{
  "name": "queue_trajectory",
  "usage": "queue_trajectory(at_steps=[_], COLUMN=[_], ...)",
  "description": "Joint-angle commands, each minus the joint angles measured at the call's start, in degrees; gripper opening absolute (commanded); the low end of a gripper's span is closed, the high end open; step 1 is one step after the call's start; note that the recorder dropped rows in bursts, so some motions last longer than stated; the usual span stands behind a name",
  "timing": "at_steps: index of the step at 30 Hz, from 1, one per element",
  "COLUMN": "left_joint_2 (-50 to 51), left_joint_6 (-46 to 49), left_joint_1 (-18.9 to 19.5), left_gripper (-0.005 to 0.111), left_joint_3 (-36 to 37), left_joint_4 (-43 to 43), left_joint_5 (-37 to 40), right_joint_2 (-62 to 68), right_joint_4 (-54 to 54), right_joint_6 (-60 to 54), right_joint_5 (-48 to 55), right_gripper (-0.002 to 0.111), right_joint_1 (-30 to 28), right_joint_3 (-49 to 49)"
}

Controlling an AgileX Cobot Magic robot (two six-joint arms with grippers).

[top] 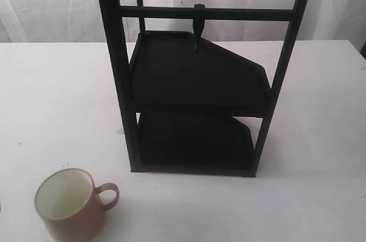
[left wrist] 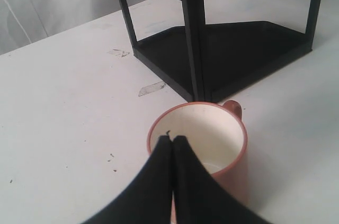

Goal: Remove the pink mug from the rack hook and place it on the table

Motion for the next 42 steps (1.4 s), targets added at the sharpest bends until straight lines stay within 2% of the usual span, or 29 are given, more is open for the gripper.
queue_trajectory(at_steps=[1, 16, 24, 42], left_joint_2=[-0.31, -0.31, -0.31, -0.31], left_joint_6=[-0.32, -0.32, -0.32, -0.32], left_joint_1=[0.21, 0.21, 0.21, 0.21], left_gripper=[0.000, 0.000, 0.000, 0.000], left_joint_3=[0.17, 0.17, 0.17, 0.17], left_joint_4=[-0.18, -0.18, -0.18, -0.18], left_joint_5=[-0.03, -0.03, -0.03, -0.03], right_joint_2=[-0.37, -0.37, -0.37, -0.37], right_joint_4=[-0.14, -0.14, -0.14, -0.14], right_joint_6=[-0.10, -0.10, -0.10, -0.10], right_joint_5=[-0.31, -0.31, -0.31, -0.31], right_gripper=[0.000, 0.000, 0.000, 0.000], right_joint_1=[-0.21, -0.21, -6.80, -6.91], right_joint_3=[0.27, 0.27, 0.27, 0.27])
